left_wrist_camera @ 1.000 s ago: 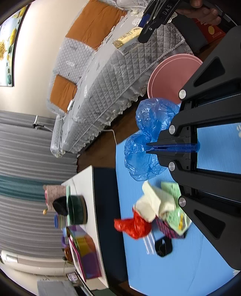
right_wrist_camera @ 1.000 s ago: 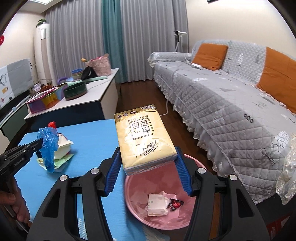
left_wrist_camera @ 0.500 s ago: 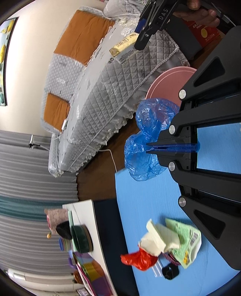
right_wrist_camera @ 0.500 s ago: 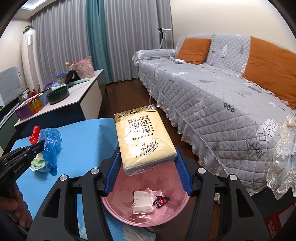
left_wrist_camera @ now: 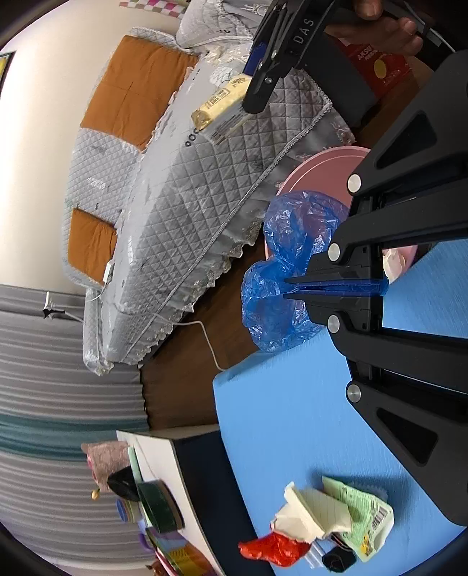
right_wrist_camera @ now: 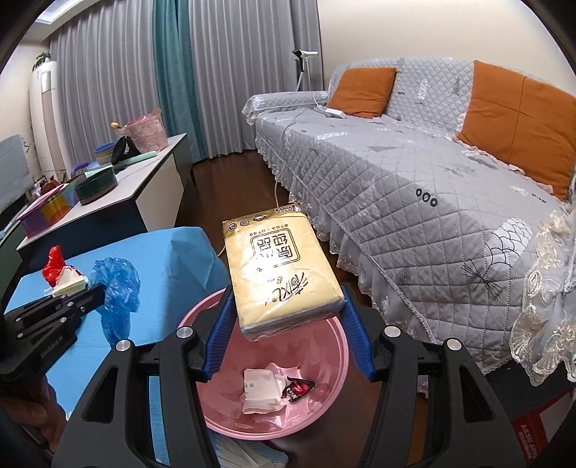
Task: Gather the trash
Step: 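Carry the blue bag and tissue packet over the pink bin and release both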
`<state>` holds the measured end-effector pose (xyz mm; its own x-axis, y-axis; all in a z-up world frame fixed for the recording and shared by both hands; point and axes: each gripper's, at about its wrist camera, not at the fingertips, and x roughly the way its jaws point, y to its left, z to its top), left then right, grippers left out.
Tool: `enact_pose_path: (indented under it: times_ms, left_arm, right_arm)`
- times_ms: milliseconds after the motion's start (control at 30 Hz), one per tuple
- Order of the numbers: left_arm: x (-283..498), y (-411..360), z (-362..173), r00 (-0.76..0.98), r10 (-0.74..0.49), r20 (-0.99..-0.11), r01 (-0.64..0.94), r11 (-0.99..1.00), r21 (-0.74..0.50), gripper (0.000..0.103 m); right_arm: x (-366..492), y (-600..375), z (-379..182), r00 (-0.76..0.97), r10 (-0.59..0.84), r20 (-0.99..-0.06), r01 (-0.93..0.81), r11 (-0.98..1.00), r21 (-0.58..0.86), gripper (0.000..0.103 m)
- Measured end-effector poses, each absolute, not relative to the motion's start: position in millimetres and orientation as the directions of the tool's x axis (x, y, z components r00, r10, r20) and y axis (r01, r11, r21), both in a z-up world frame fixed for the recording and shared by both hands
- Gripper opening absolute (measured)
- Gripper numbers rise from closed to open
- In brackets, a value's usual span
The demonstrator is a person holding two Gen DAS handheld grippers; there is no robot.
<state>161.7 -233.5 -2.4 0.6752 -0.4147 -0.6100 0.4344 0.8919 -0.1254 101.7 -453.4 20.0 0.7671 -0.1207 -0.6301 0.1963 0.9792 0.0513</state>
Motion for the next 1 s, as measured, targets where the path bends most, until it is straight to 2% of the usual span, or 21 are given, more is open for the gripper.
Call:
enact_pose_path:
  times_ms: [800,833,933,1000]
  left_arm:
    - [173,-276,-23,0.595,-0.458,-0.66,0.496,0.856,-0.147,0.001]
    - [174,-277,-24,0.591,-0.46,-0.663,0.496,0.855,-0.15,0.003]
    - [177,-274,-26,0.58,-0.463,-0.67,0.486,0.857,-0.172,0.028]
    - [178,-271,-26,0.578,-0.465,-0.67,0.475,0.86,-0.187,0.029]
  right_arm:
    - [108,-459,9,0.748,-0.101,-0.656,0.183,0.981,0.057,0.058]
    - [109,-458,7,0.744,-0.096,-0.661,0.177,0.983,0.057,0.058]
    - [110,-457,6,0.74,-0.105,-0.664,0.177,0.983,0.042,0.068]
    - [111,-458,6,0.739,-0.106,-0.665,0.182,0.982,0.045,0.068]
